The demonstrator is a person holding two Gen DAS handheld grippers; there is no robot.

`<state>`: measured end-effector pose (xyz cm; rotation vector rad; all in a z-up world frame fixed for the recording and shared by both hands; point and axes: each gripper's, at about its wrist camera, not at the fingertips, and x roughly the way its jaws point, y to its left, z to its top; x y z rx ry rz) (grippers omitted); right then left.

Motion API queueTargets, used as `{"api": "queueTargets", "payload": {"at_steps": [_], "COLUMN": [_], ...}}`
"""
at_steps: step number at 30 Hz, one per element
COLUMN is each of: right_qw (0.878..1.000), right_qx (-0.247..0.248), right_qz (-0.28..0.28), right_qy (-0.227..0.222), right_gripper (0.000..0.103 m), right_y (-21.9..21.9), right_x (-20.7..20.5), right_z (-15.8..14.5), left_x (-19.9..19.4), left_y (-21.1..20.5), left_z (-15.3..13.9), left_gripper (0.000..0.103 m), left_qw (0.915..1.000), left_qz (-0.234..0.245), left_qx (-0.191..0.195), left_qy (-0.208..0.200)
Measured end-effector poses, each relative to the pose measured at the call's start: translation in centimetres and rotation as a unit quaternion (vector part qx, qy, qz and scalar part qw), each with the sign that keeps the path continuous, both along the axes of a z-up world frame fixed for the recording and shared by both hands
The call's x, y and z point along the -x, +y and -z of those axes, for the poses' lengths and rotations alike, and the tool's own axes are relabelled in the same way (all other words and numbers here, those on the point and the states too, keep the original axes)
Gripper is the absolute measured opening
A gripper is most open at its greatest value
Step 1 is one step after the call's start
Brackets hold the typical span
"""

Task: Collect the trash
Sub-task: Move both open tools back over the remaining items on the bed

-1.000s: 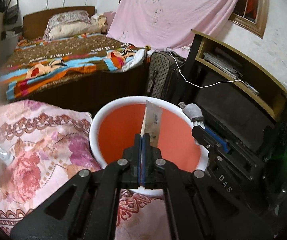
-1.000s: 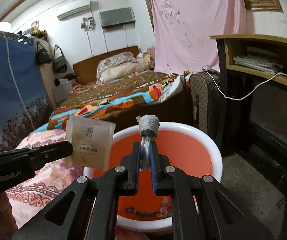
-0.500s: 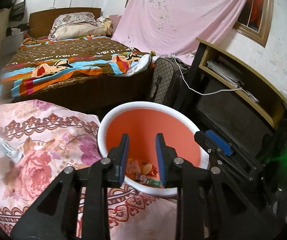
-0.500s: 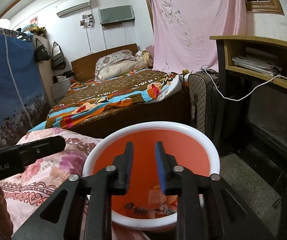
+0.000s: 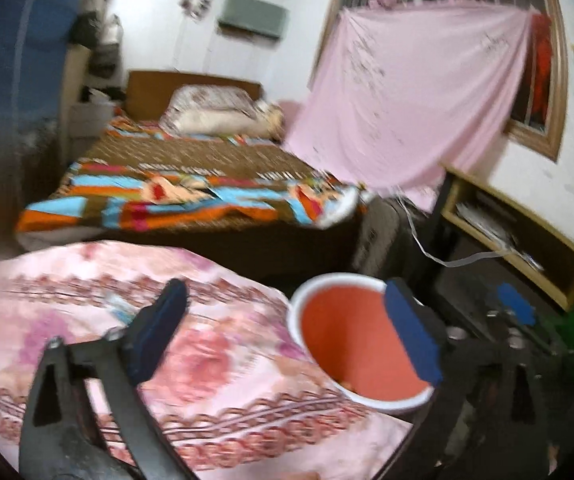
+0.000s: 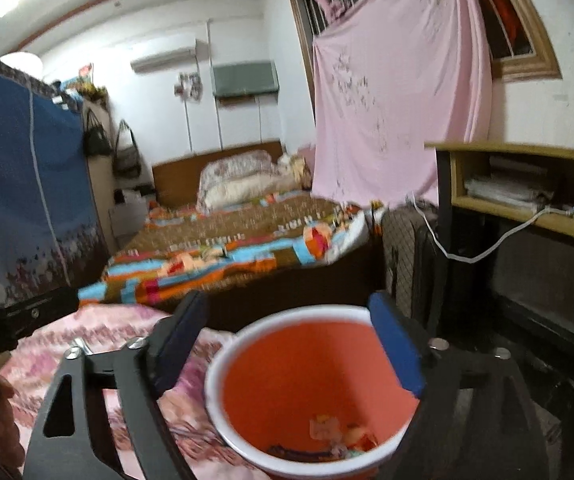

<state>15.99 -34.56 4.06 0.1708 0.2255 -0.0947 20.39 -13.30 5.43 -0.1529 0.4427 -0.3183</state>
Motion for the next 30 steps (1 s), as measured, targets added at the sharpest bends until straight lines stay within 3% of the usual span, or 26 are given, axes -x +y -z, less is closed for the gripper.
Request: {"api": "queueTargets", "payload": {"at_steps": [3,20,30], "right_qw": [1.000,0.981,0.969], "right_qx": [0.007,0.070,0.116], "right_qz": [-0.009,-0.095,-0.123], "right_qy": [-0.023,-0.154,-0.181], "right_gripper": [0.103,0.103,0.103], "right_y": [1.3,10.7,13.8], "right_x": [0.6,4.1,4.0], "right_z": [-0.9,-2.6,-2.5], "left_x": [1.2,7.1,8.4], "left_y": [2.6,12.0,14.7], "left_z": [-0.3,-1.1,-0.9], "left_gripper": [0.094,0.094,0.094], "left_qw": [0.9987,0.9822,0.9739], "left_qz": [-0.041,-0.145,-0.170], "left_qx": [0.003,-0.020,-0.045], "left_qy": [-0.030,-0.118,-0.143]}}
